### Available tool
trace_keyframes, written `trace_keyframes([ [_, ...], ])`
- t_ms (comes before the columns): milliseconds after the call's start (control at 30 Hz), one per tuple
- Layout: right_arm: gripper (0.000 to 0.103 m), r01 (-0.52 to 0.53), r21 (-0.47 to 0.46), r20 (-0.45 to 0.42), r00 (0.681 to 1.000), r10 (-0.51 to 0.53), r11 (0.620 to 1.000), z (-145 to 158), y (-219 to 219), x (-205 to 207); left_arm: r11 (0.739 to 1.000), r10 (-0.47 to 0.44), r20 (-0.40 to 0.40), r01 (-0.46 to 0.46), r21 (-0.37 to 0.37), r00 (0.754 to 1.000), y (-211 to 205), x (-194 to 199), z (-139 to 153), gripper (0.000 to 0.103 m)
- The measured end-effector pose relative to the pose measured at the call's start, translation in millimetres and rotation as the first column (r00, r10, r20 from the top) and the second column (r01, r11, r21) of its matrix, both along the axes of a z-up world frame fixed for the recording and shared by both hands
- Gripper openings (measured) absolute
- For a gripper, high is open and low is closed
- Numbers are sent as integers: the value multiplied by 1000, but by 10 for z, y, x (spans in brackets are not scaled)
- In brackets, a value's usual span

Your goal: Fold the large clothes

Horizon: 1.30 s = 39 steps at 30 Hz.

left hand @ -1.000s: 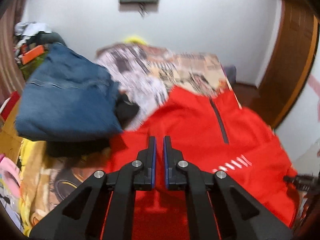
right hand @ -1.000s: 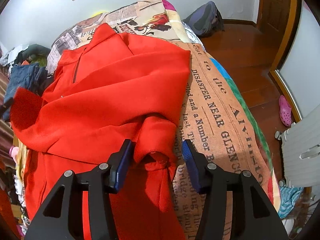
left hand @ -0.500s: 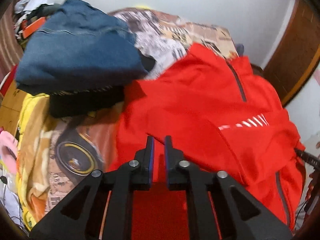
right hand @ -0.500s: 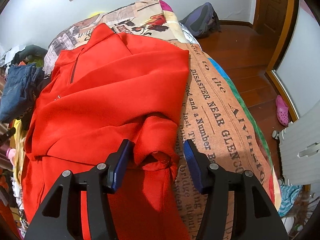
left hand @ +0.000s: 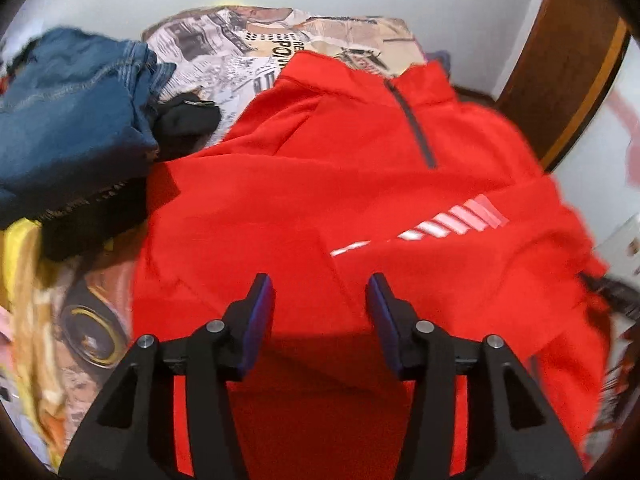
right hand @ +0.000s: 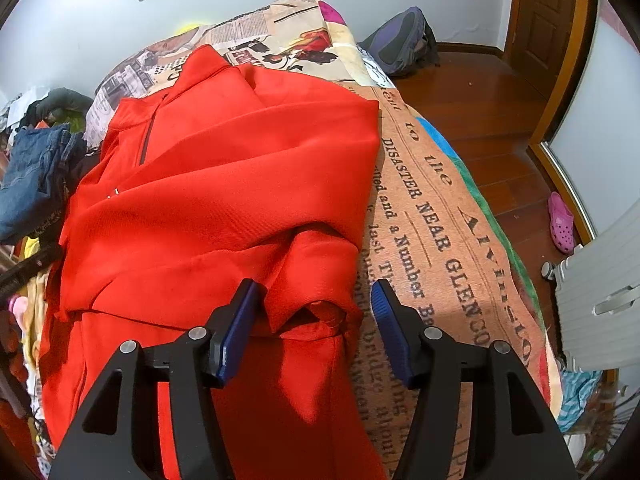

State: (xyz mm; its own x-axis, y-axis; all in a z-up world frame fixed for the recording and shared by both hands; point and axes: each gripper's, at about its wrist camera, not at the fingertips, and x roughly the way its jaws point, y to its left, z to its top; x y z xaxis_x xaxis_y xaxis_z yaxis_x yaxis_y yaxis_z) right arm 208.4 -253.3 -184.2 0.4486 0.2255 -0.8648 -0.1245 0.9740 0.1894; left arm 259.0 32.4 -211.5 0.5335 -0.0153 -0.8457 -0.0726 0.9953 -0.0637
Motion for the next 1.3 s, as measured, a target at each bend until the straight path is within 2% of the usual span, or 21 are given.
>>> trace_keyframes([
  [67, 55, -2, 4, 2, 1000, 2, 1000, -1, -3, -3, 999, 10, -7, -10, 43, 1000, 35, -80, -72, 49],
  [233, 56, -6, 8, 8, 1000, 6, 1000, -4, 1, -12, 996, 88, -30, -88, -11, 996, 410, -389, -170, 49],
  [500, 63, -9, -21, 27, 1000, 9, 1000, -11, 96, -6, 964, 151, -79, -165, -207, 985, 803, -817, -316, 49],
  [633, 63, -7, -19, 23, 1000, 8, 1000, -3, 83, 4, 917, 173, -81, -191, -349, 981, 910, -870, -367, 49],
  [700, 63, -12, -17, 16, 1000, 12, 1000, 7, 78, 11, 905, 193, -78, -208, -371, 978, 932, -818, -358, 49],
  [767, 63, -16, -21, 6, 1000, 16, 1000, 22, 76, 21, 904, 212, -68, -222, -367, 975, 961, -786, -334, 43],
  [833, 63, -17, -29, -1, 1000, 17, 999, 49, 74, 37, 913, 215, -57, -221, -342, 975, 963, -758, -277, 19],
  [967, 63, -10, -72, 30, 999, 12, 997, 145, 95, 37, 963, 204, 27, -196, -184, 979, 869, -710, -24, 5],
  [1067, 63, -9, -91, 69, 997, 16, 996, 255, 106, 41, 976, 201, 112, -188, -113, 973, 842, -711, 230, 2],
  [1200, 63, -21, -96, 73, 997, 28, 995, 255, 125, 69, 974, 215, 207, -195, -113, 954, 896, -766, 542, 2],
  [1300, 63, -36, -107, 32, 999, 40, 994, 125, 167, 85, 973, 222, 212, -202, -112, 952, 934, -798, 566, 2],
])
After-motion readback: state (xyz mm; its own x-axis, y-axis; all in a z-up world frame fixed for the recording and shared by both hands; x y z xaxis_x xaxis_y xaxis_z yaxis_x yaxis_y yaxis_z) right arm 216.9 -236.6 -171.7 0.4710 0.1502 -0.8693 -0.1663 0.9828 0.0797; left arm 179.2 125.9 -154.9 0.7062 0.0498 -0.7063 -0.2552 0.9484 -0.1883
